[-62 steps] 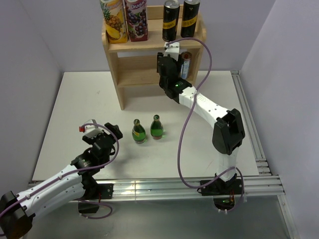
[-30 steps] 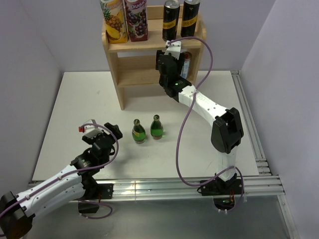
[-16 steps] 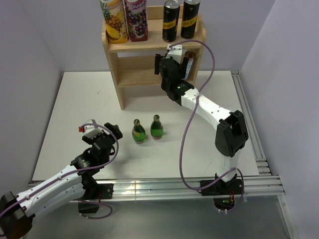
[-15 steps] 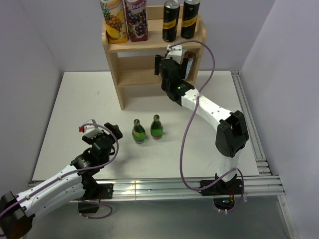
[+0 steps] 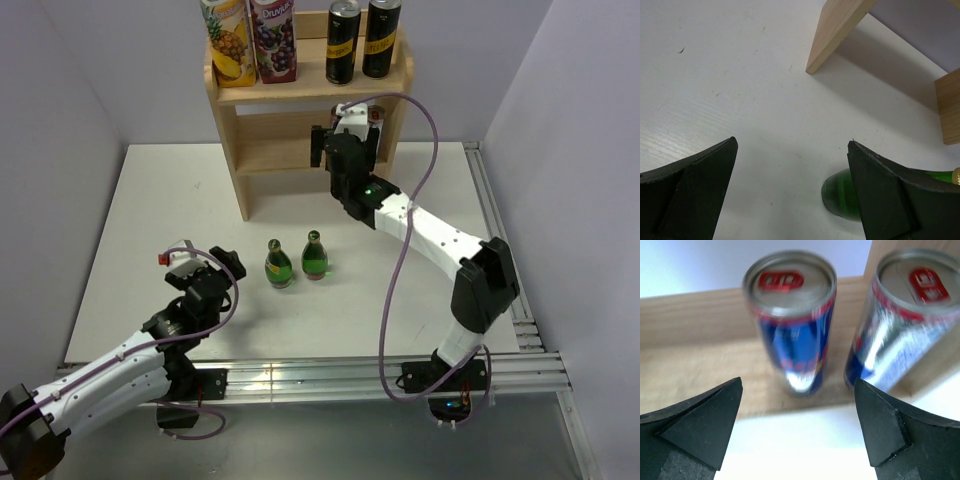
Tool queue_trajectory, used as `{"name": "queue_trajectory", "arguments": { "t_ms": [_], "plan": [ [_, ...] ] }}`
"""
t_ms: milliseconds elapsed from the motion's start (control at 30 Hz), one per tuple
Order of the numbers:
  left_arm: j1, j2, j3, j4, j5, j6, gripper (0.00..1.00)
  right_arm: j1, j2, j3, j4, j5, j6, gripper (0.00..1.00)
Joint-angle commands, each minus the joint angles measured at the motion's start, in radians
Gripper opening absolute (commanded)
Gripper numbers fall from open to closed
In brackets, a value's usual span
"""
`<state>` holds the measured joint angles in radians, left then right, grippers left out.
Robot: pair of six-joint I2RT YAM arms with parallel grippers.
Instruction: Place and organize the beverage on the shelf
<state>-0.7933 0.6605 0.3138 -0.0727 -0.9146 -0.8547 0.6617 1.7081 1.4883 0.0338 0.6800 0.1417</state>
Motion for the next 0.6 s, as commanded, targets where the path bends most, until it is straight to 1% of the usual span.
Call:
{"name": "queue_trajectory", "arguments": {
  "t_ms": [0, 100, 200, 267, 333, 400, 433, 500, 533, 567],
  "plan": [
    [0.003, 0.004, 0.024, 0.001, -0.007, -0.001, 0.99, 0.045, -0.128, -0.048, 0.023, 0.006, 0.016, 1.00],
    [0.003, -0.021, 0.025, -0.009, 0.003, 0.006, 0.99, 0.082, -0.224, -0.109, 0.003, 0.015, 0.039, 1.00],
    [0.002, -0.062, 0.056, -0.059, 0.023, 0.017, 0.99, 0.116, -0.338, -0.192, -0.023, 0.006, 0.067, 1.00],
    [0.003, -0.078, 0.076, -0.091, 0.049, 0.031, 0.99, 0.134, -0.421, -0.255, -0.026, 0.003, 0.088, 1.00],
    [0.003, -0.079, 0.102, -0.095, 0.104, 0.060, 0.99, 0.159, -0.476, -0.317, -0.080, 0.006, 0.107, 1.00],
    [0.000, -0.073, 0.097, -0.040, 0.173, 0.112, 0.98, 0.185, -0.554, -0.393, -0.107, 0.015, 0.136, 1.00],
    [-0.001, -0.067, 0.093, -0.010, 0.244, 0.130, 0.98, 0.196, -0.608, -0.422, -0.113, 0.016, 0.160, 1.00],
    [-0.015, -0.052, 0.084, 0.063, 0.301, 0.175, 0.98, 0.214, -0.660, -0.504, -0.132, 0.012, 0.186, 1.00],
    [-0.021, -0.030, 0.085, 0.063, 0.321, 0.184, 0.98, 0.217, -0.682, -0.532, -0.135, 0.012, 0.199, 1.00],
    [-0.039, -0.019, 0.088, 0.097, 0.341, 0.195, 0.98, 0.219, -0.721, -0.557, -0.138, 0.012, 0.217, 1.00]
  ]
}}
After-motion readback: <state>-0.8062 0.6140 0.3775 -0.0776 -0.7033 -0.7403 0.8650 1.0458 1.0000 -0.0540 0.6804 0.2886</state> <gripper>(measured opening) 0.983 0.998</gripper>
